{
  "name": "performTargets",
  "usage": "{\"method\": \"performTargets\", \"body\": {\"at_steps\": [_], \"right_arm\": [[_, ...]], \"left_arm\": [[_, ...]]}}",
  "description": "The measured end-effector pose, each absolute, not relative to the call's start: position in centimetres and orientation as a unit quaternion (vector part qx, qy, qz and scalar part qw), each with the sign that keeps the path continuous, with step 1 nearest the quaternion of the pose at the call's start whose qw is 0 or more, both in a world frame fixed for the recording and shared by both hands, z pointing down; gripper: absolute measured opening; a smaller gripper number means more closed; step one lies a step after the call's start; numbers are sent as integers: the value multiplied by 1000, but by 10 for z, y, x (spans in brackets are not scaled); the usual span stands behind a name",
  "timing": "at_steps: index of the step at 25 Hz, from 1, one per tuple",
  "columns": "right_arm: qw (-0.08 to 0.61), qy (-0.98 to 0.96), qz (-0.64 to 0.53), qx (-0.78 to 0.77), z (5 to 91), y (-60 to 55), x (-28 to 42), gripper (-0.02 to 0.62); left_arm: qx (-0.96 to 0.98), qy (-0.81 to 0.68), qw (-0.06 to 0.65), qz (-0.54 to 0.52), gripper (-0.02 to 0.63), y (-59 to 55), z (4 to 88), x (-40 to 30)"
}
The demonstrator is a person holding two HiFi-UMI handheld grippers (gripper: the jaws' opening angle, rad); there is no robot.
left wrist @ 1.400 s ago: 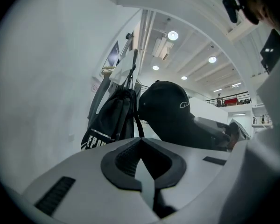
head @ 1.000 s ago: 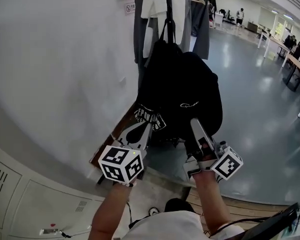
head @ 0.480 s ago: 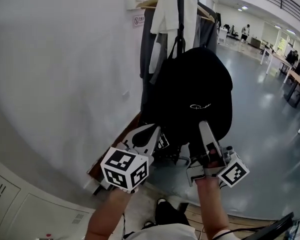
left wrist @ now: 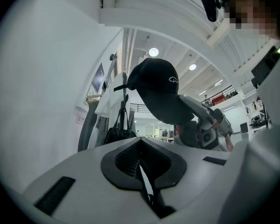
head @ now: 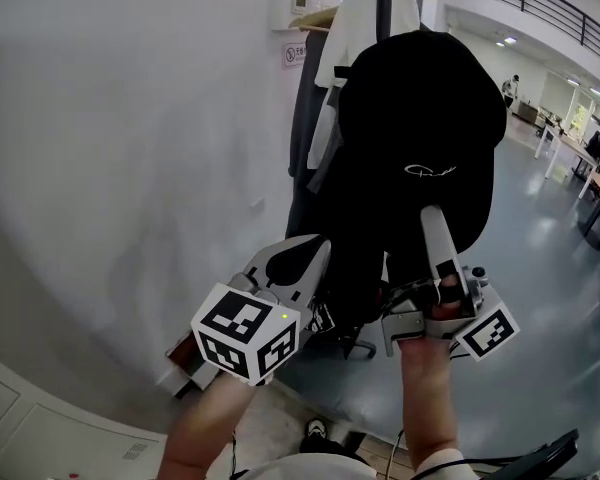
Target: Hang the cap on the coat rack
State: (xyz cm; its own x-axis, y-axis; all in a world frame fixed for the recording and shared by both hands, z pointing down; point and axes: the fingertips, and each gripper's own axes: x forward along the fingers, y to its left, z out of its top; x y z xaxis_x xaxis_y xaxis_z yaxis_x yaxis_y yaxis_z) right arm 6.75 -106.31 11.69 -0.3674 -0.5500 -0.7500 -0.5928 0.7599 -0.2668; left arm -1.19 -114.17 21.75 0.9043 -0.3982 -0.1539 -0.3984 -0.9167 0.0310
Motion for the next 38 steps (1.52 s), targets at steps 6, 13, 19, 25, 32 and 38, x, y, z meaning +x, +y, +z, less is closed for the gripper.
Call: {"method": "performTargets", "body": {"at_steps": [6, 13, 19, 25, 32, 38], "right_arm": [[448, 836, 56, -313, 74, -1095, 85, 20], [457, 841, 79, -278, 49, -1098, 92, 20], [452, 842, 54, -291, 54, -1138, 105, 20], [457, 826, 9, -328, 98, -1165, 127, 20], [474, 807, -40, -349, 160, -1162, 136, 20], [490, 789, -83, -360, 202, -1166, 138, 20]], "left_arm": [[-973, 209, 17, 97, 3, -1179, 187, 7], [-969, 216, 38, 116, 5, -1185, 170, 15], [-968, 219, 32, 115, 3, -1201, 170, 21], [-970, 219, 9, 103, 3, -1211, 187, 25], [-974, 210, -5, 84, 3, -1201, 212, 28], [-975, 210, -25, 66, 3, -1198, 234, 24]]}}
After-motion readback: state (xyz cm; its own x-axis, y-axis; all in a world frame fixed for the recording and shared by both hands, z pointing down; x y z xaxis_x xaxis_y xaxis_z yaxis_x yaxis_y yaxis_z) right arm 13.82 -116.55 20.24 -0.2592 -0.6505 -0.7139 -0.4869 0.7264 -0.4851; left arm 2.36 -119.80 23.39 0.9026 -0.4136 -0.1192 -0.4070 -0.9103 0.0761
